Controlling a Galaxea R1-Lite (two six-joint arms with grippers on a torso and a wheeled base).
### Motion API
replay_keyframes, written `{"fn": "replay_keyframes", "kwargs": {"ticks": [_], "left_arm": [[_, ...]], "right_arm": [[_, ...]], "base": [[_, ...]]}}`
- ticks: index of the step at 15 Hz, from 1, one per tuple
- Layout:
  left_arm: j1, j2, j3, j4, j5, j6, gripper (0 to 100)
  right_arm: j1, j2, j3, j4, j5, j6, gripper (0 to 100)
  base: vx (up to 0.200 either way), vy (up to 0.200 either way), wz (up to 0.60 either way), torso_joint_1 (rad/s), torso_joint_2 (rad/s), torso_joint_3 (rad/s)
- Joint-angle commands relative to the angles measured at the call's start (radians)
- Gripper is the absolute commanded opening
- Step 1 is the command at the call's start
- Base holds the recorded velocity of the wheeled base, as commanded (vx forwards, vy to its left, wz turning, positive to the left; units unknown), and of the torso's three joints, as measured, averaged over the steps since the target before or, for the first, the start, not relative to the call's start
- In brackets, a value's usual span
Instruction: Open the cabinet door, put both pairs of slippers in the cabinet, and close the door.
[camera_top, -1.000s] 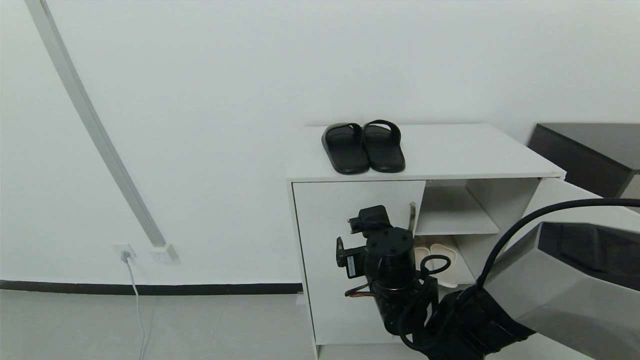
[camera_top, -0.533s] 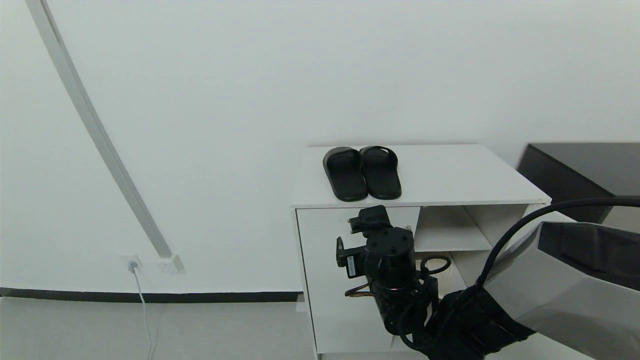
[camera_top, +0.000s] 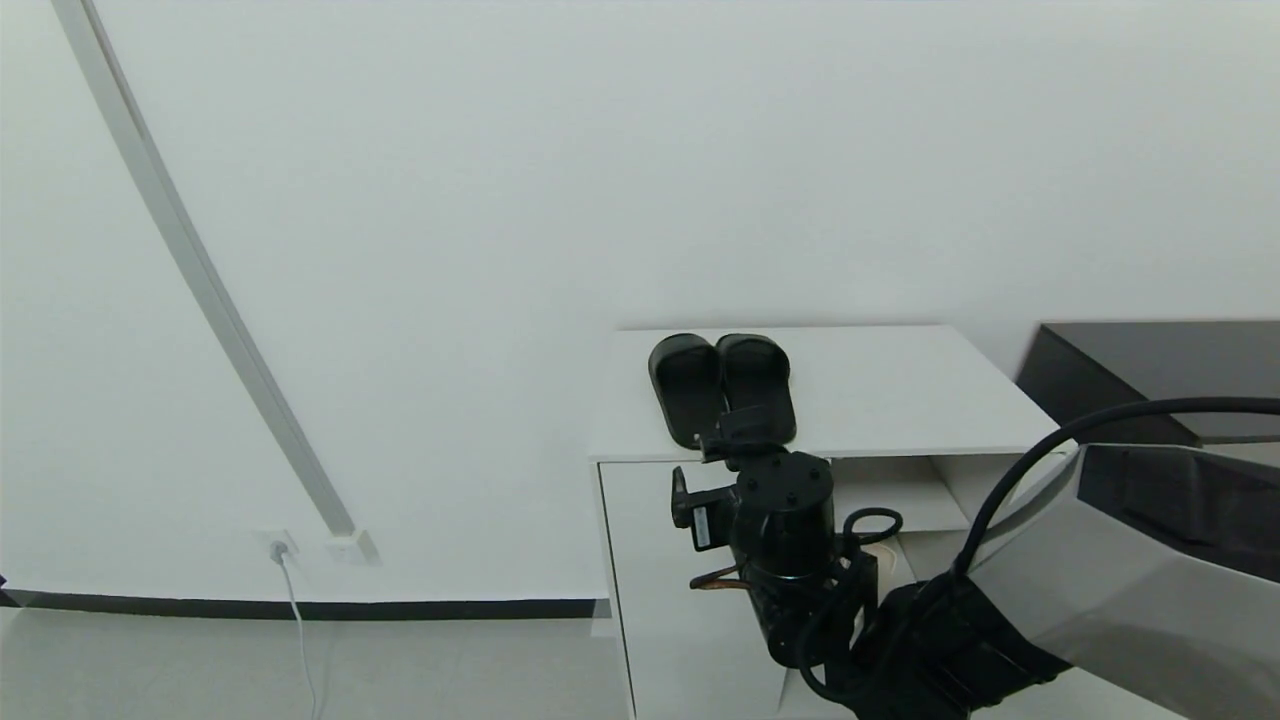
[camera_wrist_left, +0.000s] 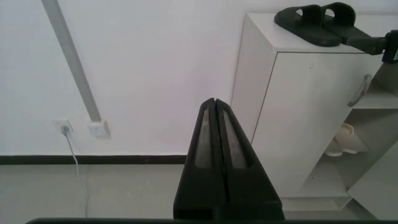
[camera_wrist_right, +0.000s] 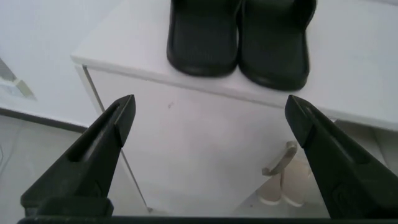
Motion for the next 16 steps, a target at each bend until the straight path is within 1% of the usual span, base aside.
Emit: {"fn": "replay_keyframes", "kwargs": {"ticks": [1,3,5,6,7,9,10,11,12,16], "left_arm": [[0.0,0.001,0.0,0.001,-0.001,0.002,0],[0.0,0.001,0.0,0.001,-0.002,0.005,0],[0.0,0.001,0.0,0.001,-0.002,0.005,0],[0.0,0.001,0.0,0.001,-0.002,0.005,0],[0.0,0.001,0.0,0.001,-0.002,0.005,0],[0.0,0.001,0.0,0.001,-0.002,0.003,0],[0.0,0.001,0.0,0.001,-0.004,0.005,0],[0.0,0.001,0.0,0.001,-0.004,0.005,0],[0.0,0.001,0.0,0.001,-0.004,0.003,0],[0.0,0.001,-0.002,0.002,-0.004,0.005,0]], "right_arm": [[-0.004,0.012,0.001,-0.02,0.001,-0.011,100],[-0.023,0.018,-0.011,-0.022,0.003,-0.026,100],[-0.046,0.012,-0.069,0.023,0.003,-0.022,100],[-0.073,-0.005,-0.129,0.112,0.003,0.011,100],[-0.078,-0.023,-0.163,0.178,0.003,0.047,100],[-0.084,-0.08,-0.227,0.369,0.003,0.123,100],[-0.084,-0.103,-0.276,0.513,0.004,0.195,100],[-0.084,-0.108,-0.305,0.592,0.003,0.241,100],[-0.084,-0.108,-0.312,0.612,0.003,0.258,100],[-0.083,-0.085,-0.305,0.607,0.001,0.265,100]], "base": [[0.0,0.0,0.0,0.061,-0.11,-0.056],[0.0,0.0,0.0,0.013,-0.03,-0.021],[0.0,0.0,0.0,0.0,0.0,0.0],[0.0,0.0,0.0,0.0,0.0,0.0],[0.0,0.0,0.0,0.0,0.0,0.0],[0.0,0.0,0.0,0.0,0.0,0.0],[0.0,0.0,0.0,0.0,0.0,0.0],[0.0,0.0,0.0,0.0,0.0,0.0],[0.0,0.0,0.0,0.0,0.0,0.0],[0.2,0.0,0.0,-0.004,0.0,0.002]]}}
